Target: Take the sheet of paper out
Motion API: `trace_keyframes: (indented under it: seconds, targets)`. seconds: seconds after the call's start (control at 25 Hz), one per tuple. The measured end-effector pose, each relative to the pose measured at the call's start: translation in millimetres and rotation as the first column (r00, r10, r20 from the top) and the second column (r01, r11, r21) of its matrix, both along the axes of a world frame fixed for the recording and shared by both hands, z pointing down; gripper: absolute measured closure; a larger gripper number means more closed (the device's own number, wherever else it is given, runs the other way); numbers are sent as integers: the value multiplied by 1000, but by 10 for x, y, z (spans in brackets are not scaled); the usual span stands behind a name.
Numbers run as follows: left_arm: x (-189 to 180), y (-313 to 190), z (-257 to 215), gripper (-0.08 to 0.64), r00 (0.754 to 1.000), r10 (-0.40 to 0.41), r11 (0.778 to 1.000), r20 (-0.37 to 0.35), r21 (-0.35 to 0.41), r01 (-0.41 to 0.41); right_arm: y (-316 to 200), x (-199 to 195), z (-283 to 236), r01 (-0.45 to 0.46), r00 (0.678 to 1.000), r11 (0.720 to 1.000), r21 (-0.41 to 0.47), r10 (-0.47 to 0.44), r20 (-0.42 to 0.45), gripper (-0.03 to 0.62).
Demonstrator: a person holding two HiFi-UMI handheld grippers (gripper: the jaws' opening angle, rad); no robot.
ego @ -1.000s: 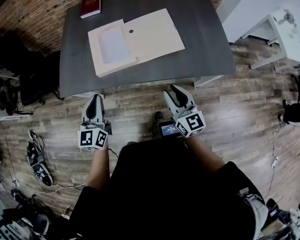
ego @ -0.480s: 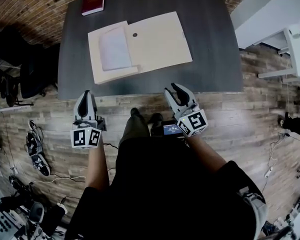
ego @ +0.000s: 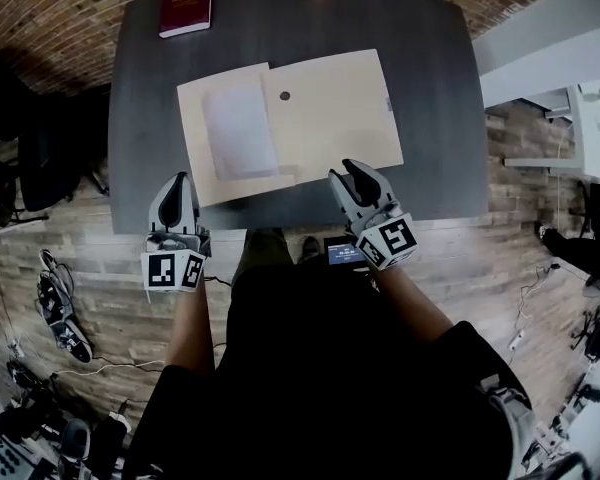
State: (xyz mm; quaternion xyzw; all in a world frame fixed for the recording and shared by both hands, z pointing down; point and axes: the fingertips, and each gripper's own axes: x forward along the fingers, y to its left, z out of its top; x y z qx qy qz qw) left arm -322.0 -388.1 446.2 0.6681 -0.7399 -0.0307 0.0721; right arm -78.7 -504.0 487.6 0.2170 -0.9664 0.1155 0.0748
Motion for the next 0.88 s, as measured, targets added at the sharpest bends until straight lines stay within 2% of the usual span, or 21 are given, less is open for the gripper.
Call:
trace_keyframes:
  seconds: [0.2,0.36,0.6,0.88]
  targets:
    - [-555,-408,106,565,999,38,999,-8,-25,-38,-357,-566,127,24,999,996,-84,-28,-44,465]
    - [-846,-694,305,565,997,72,996,-30,-50,-73,-554,-961,354,65,991,980,-187,-85,-101,465]
    - [-996,-985,736,565,991,114,987,-73,-109,-122,-792,-1393,794,113,972,913,-393,-183,-147,465]
    - [-890,-1109,1083,565,993,88,977,-83,-187,-103,-899,-1542,1311,156,941,841,-519,-285,-180,465]
